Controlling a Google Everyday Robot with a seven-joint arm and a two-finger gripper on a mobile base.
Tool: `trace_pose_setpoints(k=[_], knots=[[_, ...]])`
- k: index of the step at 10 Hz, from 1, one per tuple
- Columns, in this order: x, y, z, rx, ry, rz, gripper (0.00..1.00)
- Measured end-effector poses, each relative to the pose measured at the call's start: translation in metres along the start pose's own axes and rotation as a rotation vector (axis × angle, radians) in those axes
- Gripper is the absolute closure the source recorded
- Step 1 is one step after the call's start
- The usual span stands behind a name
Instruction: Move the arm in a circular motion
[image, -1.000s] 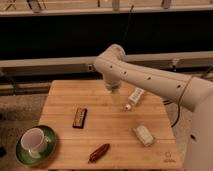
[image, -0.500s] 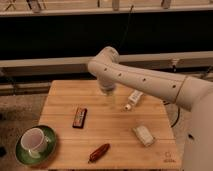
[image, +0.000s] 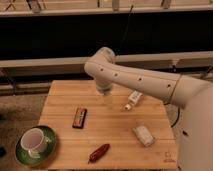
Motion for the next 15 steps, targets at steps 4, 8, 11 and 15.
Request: trace_pose_setpoints(k=[4, 8, 11, 15], knots=[[-0.005, -0.001, 0.002, 0.002, -0.005, -0.005, 0.20], [-0.019, -0.003, 0.003, 0.007, -0.017, 0.003, 0.20], [-0.020, -0.004, 0.006, 0.007, -0.028, 0.031, 0.20], [-0.023, -0.006, 0.009, 0.007, -0.037, 0.041, 0.20]])
